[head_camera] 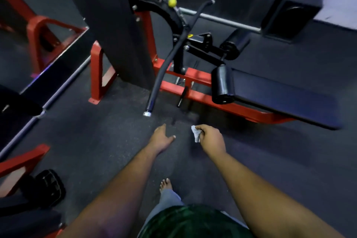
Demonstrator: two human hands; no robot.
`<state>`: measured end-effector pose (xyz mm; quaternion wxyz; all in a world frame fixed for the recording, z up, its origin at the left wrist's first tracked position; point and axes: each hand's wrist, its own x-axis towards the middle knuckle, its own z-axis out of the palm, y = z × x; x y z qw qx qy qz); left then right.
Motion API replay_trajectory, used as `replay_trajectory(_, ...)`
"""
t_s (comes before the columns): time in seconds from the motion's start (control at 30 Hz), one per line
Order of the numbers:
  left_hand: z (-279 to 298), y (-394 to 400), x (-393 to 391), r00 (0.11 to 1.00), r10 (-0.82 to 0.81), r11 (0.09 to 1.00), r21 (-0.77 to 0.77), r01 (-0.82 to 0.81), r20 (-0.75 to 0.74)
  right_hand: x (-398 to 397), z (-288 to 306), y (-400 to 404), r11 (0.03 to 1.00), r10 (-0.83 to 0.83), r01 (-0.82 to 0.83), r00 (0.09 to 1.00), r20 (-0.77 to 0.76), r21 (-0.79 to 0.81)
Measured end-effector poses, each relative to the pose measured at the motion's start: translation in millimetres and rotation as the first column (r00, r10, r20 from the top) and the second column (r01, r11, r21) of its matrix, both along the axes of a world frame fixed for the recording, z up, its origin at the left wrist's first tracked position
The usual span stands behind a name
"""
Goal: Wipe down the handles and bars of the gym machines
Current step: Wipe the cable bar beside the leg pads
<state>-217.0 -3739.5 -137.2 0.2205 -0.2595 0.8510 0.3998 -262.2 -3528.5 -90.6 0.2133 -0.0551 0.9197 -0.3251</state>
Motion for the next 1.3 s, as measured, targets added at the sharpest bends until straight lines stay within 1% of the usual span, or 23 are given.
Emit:
replay_trajectory(0.13,24,77,-9,0.964,-0.262,0.961,-0.105,0.257,-0.042,15,8,88,0.993,-0.116,0.116,0.993,-0.003,0.008)
replay_trajectory(0.3,48,205,-24,0.870,-0.483,0.867,-0.193,0.460,-0.097,35,18,225,0.968,-0.245,0.245,0.969,-0.006,0.046)
replay_trajectory(0.47,60,349,-40,0.722,-0.682,0.723,-0.254,0.643,-0.113,60,21,364,0.907,-0.411,0.409,0.912,0.000,0.099)
replay_trajectory(0.6,78,464,-49,0.546,-0.828,0.557,-0.292,0.777,-0.127,80,31,465,0.832,-0.544,0.545,0.838,-0.037,0.102)
replay_trajectory(0.73,88,560,-69,0.395,-0.908,0.419,-0.320,0.849,-0.141,80,40,548,0.755,-0.639,0.641,0.766,-0.065,0.139)
replay_trajectory(0.83,96,624,-89,0.301,-0.943,0.331,-0.339,0.881,-0.140,69,53,604,0.715,-0.667,0.676,0.736,-0.116,0.176)
replay_trajectory(0.9,98,665,-109,0.256,-0.957,0.289,-0.348,0.892,-0.139,55,63,641,0.702,-0.668,0.683,0.730,-0.145,0.203)
replay_trajectory(0.97,98,699,-131,0.227,-0.964,0.262,-0.346,0.901,-0.139,38,71,675,0.690,-0.669,0.688,0.725,-0.166,0.225)
replay_trajectory(1.07,93,760,-178,0.188,-0.969,0.234,-0.346,0.908,-0.161,1,75,733,0.650,-0.699,0.720,0.692,-0.181,0.243)
replay_trajectory(1.2,98,820,-237,0.169,-0.974,0.212,-0.334,0.919,-0.153,-48,89,790,0.617,-0.736,0.742,0.662,-0.140,0.262)
replay_trajectory(1.3,106,861,-285,0.160,-0.976,0.202,-0.346,0.916,-0.146,-85,101,829,0.601,-0.748,0.763,0.642,-0.168,0.239)
